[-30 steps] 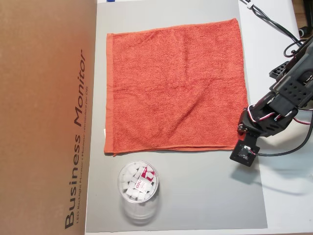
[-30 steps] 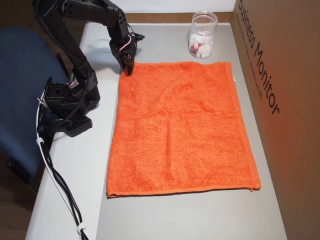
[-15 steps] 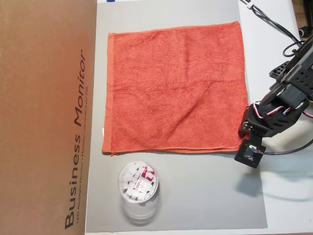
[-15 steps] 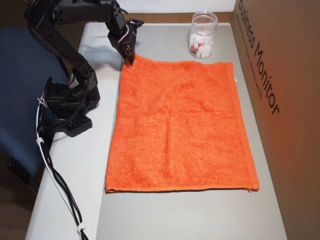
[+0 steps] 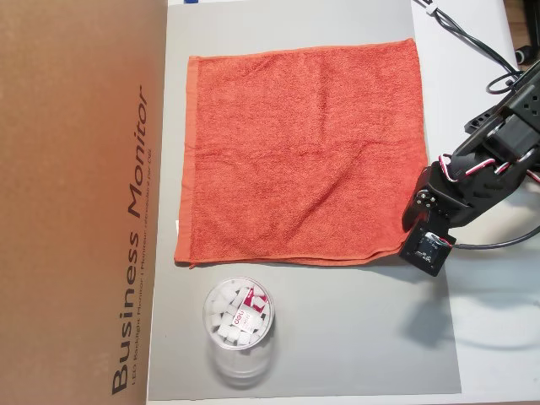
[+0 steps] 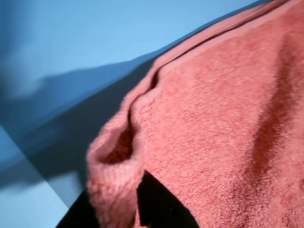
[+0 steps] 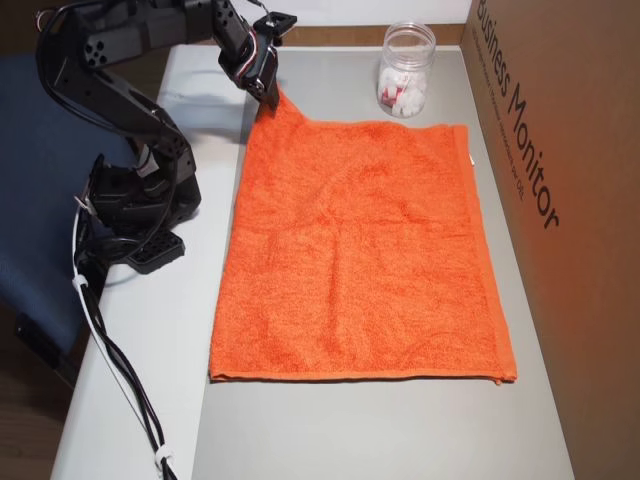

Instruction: Fold the blanket.

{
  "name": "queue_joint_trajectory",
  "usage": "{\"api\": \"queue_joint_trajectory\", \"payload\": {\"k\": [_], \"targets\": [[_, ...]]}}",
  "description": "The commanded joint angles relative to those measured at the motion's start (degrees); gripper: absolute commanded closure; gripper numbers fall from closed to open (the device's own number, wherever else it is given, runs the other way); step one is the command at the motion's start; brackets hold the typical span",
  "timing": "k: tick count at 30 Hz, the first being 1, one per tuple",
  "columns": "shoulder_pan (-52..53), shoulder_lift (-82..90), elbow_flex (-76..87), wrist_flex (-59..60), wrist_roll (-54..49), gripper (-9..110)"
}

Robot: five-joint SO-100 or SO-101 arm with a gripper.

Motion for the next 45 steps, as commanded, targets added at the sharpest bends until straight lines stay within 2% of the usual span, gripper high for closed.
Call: {"api": "queue_joint_trajectory", "payload": {"k": [1, 16, 39, 45], "targets": [[2.37, 3.25, -1.14, 0.35, -0.44, 102], [16.08, 9.05, -2.2, 0.26, -0.53, 102], [32.43, 8.09, -17.49, -0.53, -0.53, 102], [36.12, 2.29, -24.43, -0.53, -0.44, 102]]}}
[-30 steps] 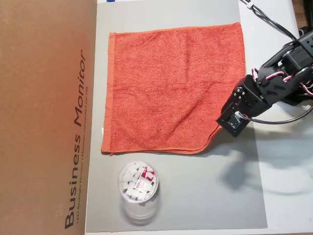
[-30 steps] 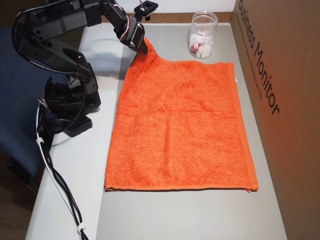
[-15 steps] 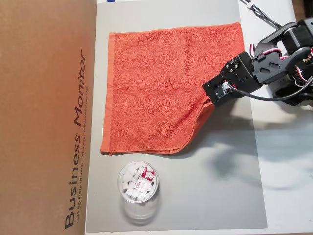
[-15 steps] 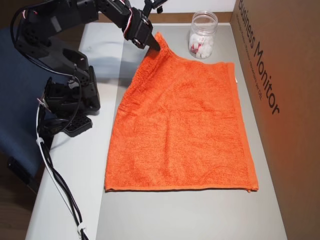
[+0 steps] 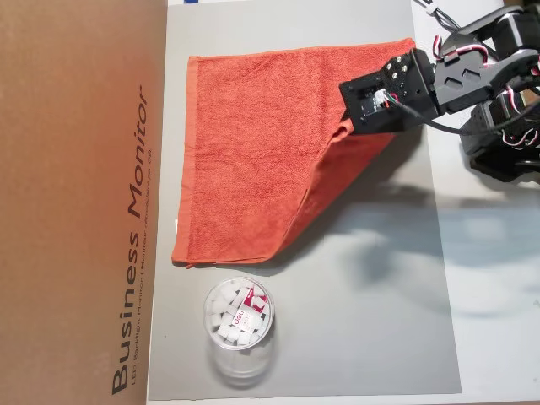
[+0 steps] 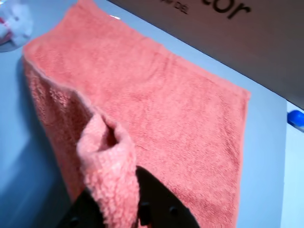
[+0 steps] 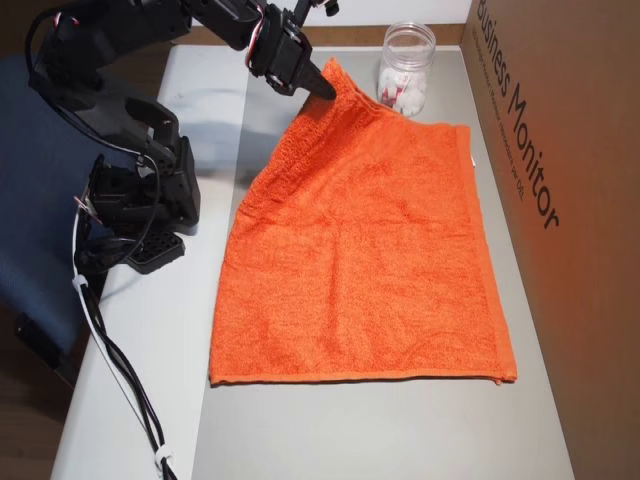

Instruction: Fold the blanket.

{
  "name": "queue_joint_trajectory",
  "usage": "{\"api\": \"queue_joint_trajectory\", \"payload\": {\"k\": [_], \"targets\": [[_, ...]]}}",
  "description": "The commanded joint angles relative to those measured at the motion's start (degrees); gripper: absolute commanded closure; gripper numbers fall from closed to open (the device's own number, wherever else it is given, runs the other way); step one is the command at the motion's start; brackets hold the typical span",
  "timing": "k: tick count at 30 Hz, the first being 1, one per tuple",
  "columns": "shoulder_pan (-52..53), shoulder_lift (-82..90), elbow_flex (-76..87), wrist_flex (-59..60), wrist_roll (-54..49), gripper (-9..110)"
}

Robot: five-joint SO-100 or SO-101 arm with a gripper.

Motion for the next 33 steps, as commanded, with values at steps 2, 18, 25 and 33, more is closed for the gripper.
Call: {"api": "queue_joint_trajectory", "payload": {"k": [2, 18, 25, 33], "targets": [[1.93, -4.48, -8.79, -0.62, -0.09, 102], [9.32, -20.57, -27.95, -0.7, -0.09, 102], [12.83, -25.84, -32.7, -2.11, -0.09, 102], [15.47, -31.11, -33.93, -12.66, -0.09, 102]]}}
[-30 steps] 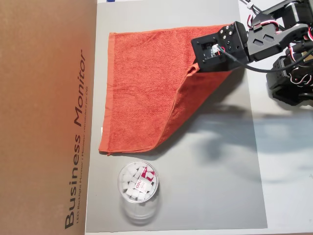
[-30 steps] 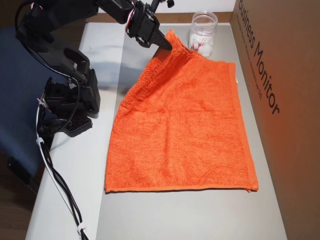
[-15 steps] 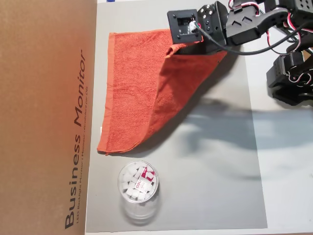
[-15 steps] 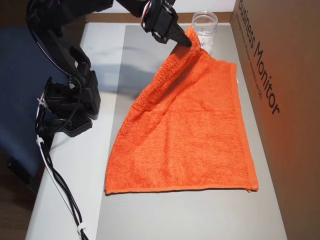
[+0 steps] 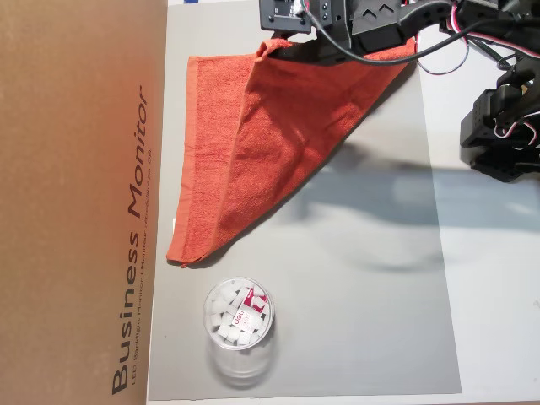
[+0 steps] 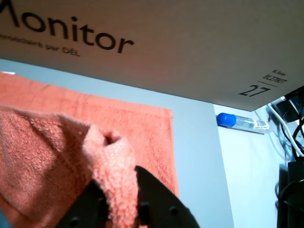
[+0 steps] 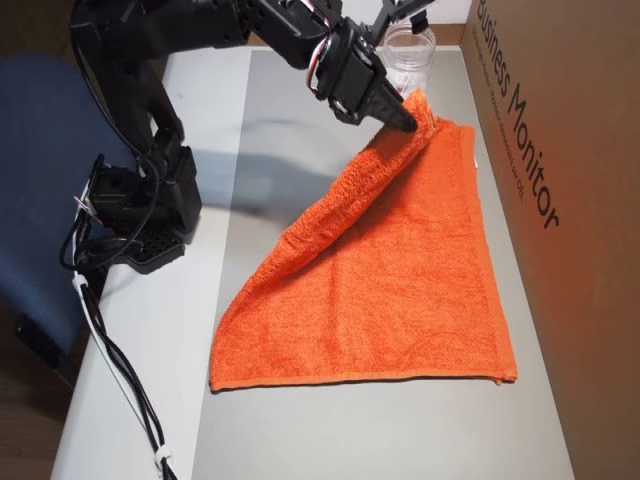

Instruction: Fold the blanket.

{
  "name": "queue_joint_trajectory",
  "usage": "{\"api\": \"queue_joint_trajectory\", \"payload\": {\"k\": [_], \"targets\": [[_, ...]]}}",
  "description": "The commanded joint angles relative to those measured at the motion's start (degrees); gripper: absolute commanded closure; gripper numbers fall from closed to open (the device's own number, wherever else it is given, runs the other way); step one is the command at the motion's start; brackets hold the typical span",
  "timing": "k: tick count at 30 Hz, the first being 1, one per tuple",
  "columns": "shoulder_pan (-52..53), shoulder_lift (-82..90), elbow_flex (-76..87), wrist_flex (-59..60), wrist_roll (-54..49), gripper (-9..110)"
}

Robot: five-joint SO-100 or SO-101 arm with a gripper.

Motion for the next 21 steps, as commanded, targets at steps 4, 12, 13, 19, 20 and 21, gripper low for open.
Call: {"api": "queue_joint_trajectory", "payload": {"k": [4, 12, 13, 19, 20, 21], "targets": [[1.05, -1.58, -3.96, -6.5, -0.18, 102], [3.6, -8.26, -11.34, -6.94, -0.18, 102], [3.87, -9.32, -12.48, -6.94, -0.18, 102], [5.98, -15.12, -18.98, -6.94, -0.09, 102], [6.15, -16.0, -19.95, -6.94, -0.09, 102], [6.24, -16.96, -21.01, -6.94, -0.09, 102]]}}
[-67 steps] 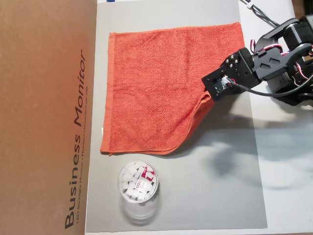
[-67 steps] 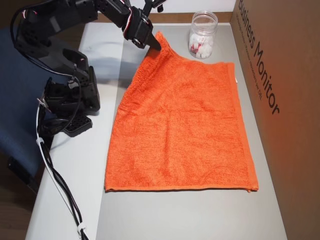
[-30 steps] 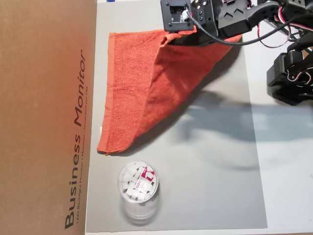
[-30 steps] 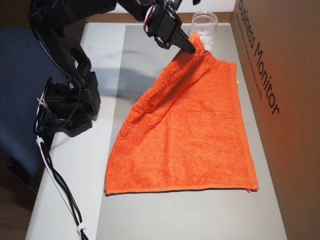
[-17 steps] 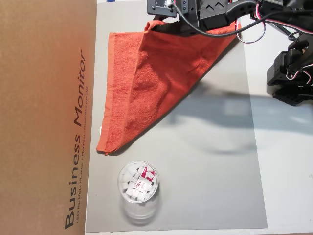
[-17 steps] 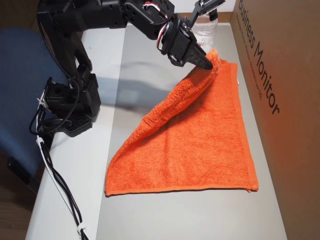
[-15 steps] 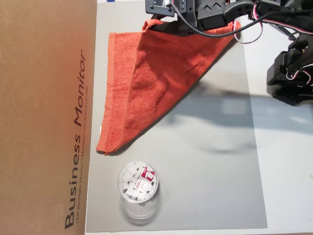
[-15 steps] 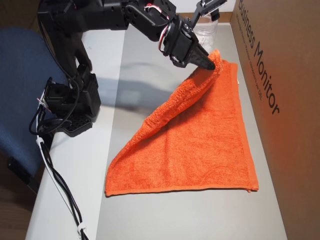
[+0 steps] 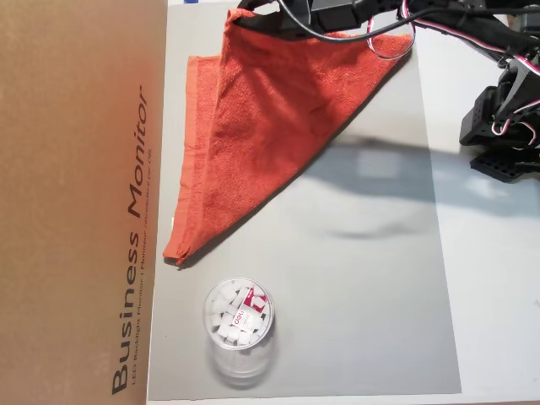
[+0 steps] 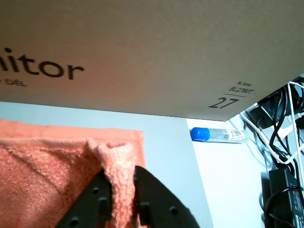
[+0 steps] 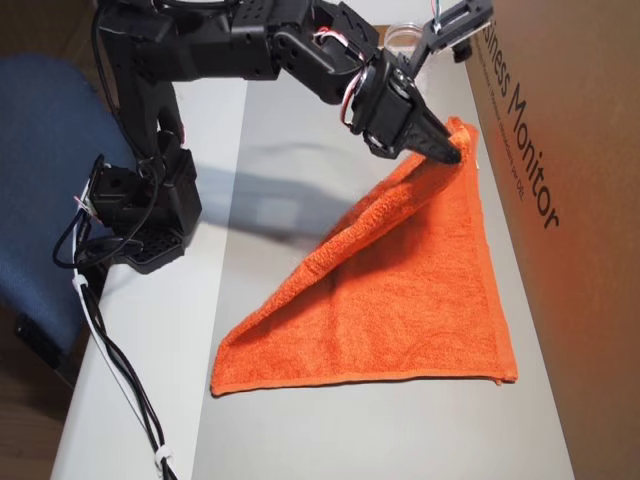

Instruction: Fold the blanket.

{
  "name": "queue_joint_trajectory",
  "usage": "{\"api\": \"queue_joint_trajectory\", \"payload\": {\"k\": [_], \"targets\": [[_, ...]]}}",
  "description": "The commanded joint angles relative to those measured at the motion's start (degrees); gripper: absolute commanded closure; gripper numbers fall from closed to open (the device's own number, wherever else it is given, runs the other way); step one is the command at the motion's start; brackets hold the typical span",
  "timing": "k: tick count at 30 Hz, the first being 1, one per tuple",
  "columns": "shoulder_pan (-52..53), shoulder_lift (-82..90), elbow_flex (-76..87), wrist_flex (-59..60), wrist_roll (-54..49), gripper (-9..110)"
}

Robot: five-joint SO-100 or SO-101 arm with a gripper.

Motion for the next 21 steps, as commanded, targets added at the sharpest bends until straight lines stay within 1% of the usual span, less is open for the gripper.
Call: {"api": "queue_joint_trajectory", "payload": {"k": [1, 16, 21], "targets": [[0.88, -1.14, -5.89, -1.14, -0.09, 102], [1.93, -15.73, -17.84, -1.32, 0.7, 101], [3.96, -21.09, -18.46, -8.96, 0.26, 102]]}}
